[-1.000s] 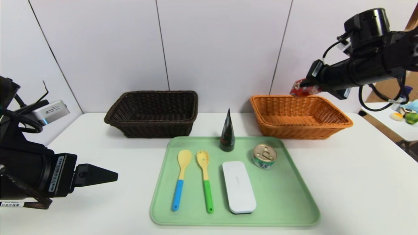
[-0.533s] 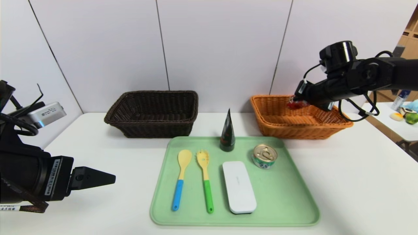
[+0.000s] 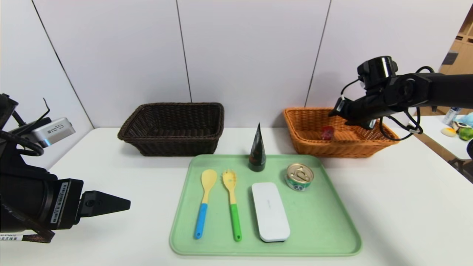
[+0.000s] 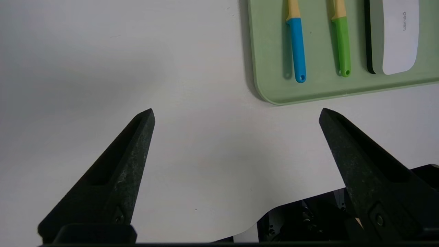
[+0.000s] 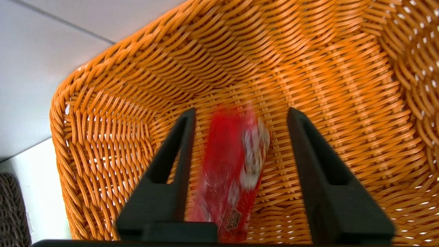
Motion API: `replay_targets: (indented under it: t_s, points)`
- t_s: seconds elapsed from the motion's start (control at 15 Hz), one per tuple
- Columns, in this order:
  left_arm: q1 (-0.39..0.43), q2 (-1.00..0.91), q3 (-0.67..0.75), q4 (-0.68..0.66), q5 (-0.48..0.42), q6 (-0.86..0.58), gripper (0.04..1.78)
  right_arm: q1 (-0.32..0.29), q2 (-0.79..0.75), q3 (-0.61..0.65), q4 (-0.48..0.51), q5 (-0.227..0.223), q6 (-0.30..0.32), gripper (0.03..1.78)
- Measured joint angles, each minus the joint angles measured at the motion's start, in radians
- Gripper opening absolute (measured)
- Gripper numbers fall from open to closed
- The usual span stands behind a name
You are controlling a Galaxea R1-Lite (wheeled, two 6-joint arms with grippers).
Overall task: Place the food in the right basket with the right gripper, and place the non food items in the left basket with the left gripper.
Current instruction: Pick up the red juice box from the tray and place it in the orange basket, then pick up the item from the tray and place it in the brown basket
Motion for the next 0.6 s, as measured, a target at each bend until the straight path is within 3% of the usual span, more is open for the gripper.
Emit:
replay_targets:
  t_s: [0.27, 0.4, 0.6]
  points:
    - [0.0, -0.004, 0.011, 0.0, 0.0, -0.003, 1.69, 0.003, -0.015, -0.025, 0.0, -0.002, 0.0, 1.25]
    - [0.0, -0.009, 0.018, 0.0, 0.0, -0.016, 1.69, 0.013, -0.06, -0.034, -0.005, -0.024, 0.0, 1.36]
    - [0.0, -0.012, 0.021, -0.003, 0.0, -0.017, 1.69, 0.069, -0.161, -0.043, 0.017, -0.043, 0.0, 1.47]
